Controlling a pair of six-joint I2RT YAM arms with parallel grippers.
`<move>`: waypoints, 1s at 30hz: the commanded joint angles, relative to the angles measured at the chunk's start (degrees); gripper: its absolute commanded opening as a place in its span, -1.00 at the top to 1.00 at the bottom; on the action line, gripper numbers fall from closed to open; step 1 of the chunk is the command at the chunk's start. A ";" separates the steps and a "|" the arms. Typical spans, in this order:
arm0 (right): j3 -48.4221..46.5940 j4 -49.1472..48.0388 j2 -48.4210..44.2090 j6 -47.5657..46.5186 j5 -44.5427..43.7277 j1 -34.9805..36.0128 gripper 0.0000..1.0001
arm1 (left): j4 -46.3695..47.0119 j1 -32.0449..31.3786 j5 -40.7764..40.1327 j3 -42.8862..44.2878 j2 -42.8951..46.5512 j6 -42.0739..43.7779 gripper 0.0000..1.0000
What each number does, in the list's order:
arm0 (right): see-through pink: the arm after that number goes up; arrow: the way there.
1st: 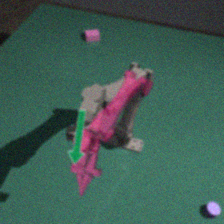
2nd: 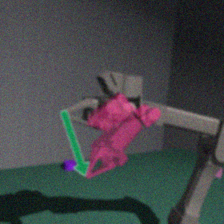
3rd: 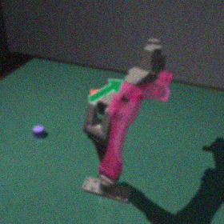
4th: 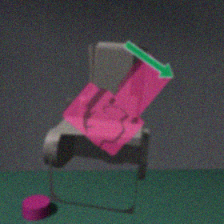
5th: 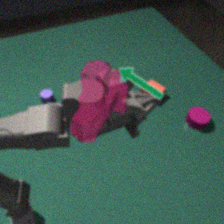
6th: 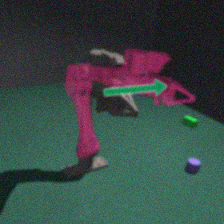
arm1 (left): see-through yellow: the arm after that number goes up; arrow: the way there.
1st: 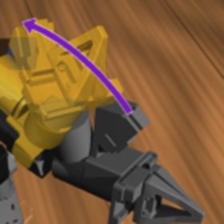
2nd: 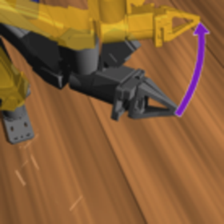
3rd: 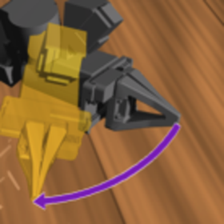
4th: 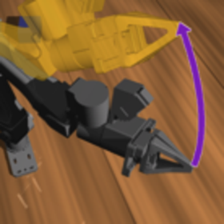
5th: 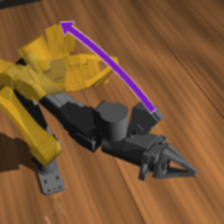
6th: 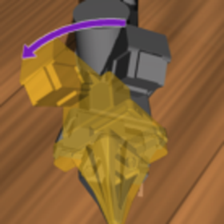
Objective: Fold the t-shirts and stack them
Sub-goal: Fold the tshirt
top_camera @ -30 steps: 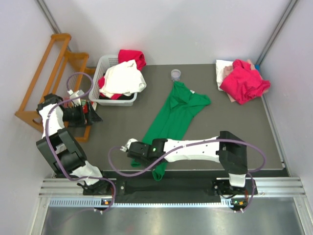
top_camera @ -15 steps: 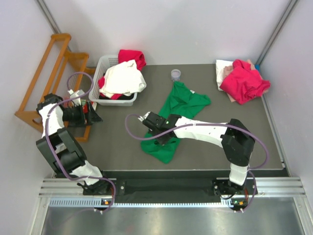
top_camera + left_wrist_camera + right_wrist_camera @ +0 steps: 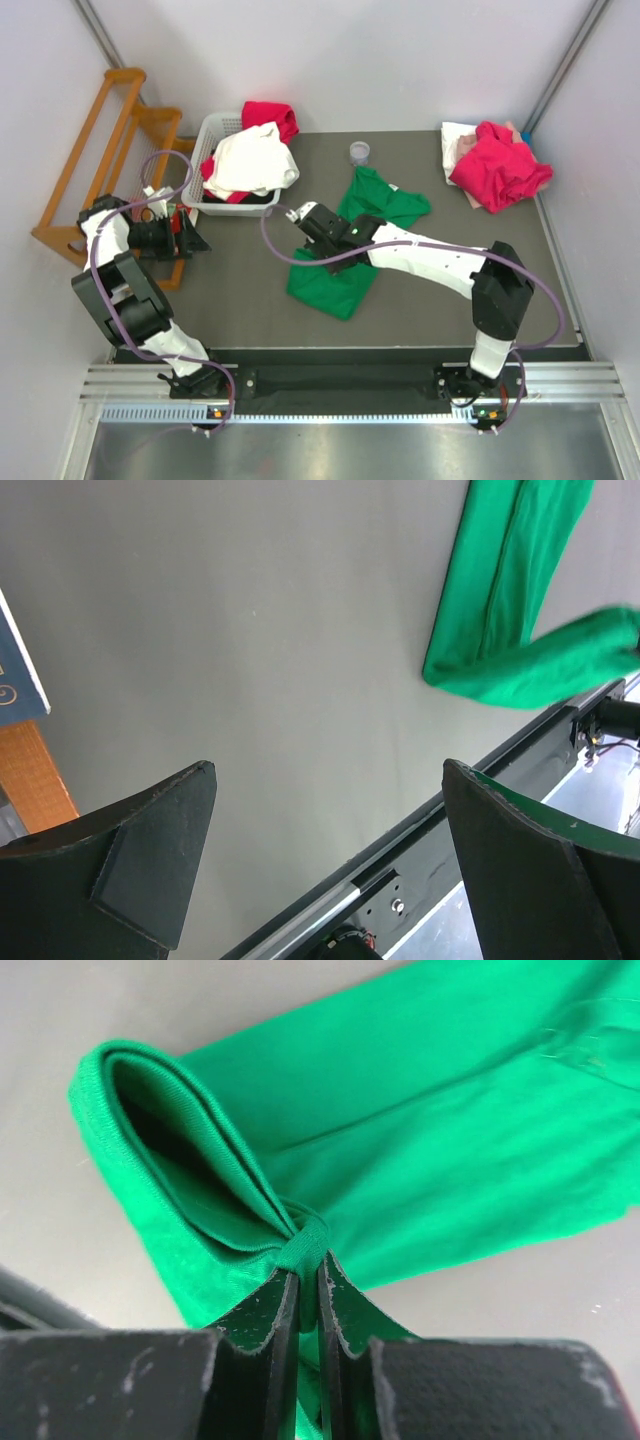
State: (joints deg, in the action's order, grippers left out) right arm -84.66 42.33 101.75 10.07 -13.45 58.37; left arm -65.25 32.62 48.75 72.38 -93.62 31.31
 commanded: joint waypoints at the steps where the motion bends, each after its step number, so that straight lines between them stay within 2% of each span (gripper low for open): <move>1: -0.07 -2.33 -2.88 -0.75 -1.75 -4.22 0.92 | -1.72 2.18 2.49 2.68 0.55 3.49 -0.98; 16: 1.34 -7.96 0.45 -1.71 0.53 -14.24 0.95 | -4.79 2.10 3.19 2.94 0.81 5.69 -0.98; 30: 0.29 -11.30 9.51 -1.36 3.96 -17.93 0.99 | -6.73 2.27 2.84 3.73 0.72 7.62 -0.98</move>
State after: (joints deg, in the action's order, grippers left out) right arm -82.87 34.52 109.54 8.99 -11.03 42.52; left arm -70.61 32.71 49.89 73.84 -93.62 36.36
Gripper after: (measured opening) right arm 0.076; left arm 0.991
